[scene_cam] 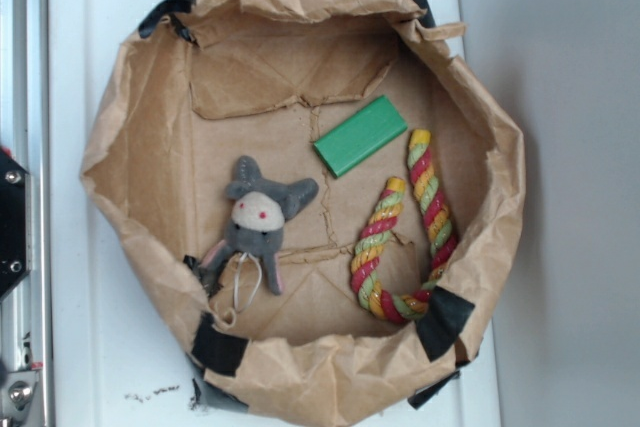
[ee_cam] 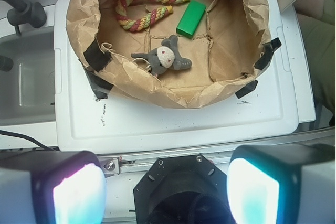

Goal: Grab the gray animal.

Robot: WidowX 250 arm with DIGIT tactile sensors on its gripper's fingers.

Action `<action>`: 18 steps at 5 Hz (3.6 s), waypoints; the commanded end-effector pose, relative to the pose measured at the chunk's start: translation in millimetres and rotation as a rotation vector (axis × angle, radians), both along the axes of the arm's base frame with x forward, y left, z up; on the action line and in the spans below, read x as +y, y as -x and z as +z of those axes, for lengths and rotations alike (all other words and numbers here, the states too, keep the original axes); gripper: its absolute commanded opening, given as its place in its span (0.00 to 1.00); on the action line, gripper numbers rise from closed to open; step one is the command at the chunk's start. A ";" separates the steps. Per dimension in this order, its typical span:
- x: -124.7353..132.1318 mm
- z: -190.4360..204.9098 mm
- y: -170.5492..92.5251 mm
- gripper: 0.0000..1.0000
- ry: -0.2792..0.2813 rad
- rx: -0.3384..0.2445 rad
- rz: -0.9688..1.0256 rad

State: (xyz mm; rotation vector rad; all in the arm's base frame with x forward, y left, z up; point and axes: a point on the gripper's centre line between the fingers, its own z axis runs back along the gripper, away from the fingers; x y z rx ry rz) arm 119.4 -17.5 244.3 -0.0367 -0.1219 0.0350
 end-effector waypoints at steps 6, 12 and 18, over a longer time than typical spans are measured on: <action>-17.3 -27.0 -106.1 1.00 -0.049 -0.045 0.208; -9.8 -128.4 -147.3 1.00 0.047 -0.012 0.675; -1.1 -177.1 -141.2 1.00 -0.011 0.048 0.681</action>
